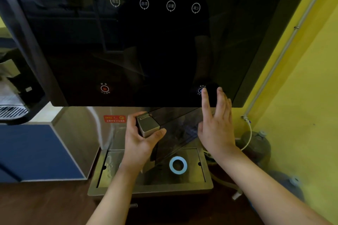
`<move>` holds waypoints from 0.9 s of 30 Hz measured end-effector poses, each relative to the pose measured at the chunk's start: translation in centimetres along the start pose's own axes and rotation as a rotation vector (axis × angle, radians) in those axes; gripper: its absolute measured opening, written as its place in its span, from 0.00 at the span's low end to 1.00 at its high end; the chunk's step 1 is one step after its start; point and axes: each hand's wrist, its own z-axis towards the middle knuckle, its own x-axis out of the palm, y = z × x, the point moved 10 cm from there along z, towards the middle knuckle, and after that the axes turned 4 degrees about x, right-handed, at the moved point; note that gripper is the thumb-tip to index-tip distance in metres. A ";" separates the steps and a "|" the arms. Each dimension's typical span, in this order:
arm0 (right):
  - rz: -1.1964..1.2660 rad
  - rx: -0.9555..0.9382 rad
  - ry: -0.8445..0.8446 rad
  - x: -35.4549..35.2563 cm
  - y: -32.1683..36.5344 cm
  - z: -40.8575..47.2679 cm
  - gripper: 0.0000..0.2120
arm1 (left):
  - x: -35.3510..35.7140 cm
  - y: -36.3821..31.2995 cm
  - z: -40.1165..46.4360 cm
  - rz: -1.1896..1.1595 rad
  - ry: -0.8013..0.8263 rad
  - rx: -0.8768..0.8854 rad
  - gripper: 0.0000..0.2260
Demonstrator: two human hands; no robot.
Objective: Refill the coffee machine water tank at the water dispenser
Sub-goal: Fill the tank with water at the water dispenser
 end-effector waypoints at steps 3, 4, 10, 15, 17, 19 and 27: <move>-0.024 0.005 -0.003 0.0 0.1 0.2 0.45 | 0.0 -0.2 0.0 0.009 0.002 0.007 0.27; -0.030 0.002 -0.004 0.0 0.2 0.2 0.45 | 0.0 -0.1 0.0 0.011 0.003 0.006 0.28; -0.023 0.005 -0.026 -0.1 0.3 0.1 0.45 | -0.4 0.5 0.0 0.000 0.000 -0.018 0.28; -0.010 0.002 -0.023 -0.1 0.3 0.0 0.46 | -0.3 0.6 0.0 -0.054 -0.005 -0.049 0.28; -0.007 0.006 -0.016 0.0 0.2 0.0 0.46 | -0.3 0.6 0.0 -0.065 -0.005 -0.051 0.27; -0.005 0.010 -0.010 0.0 0.1 0.0 0.47 | -0.3 0.5 0.0 -0.069 -0.007 -0.048 0.27; -0.013 0.006 -0.025 -0.1 0.2 0.0 0.48 | -0.2 0.5 -0.1 -0.053 0.001 -0.030 0.27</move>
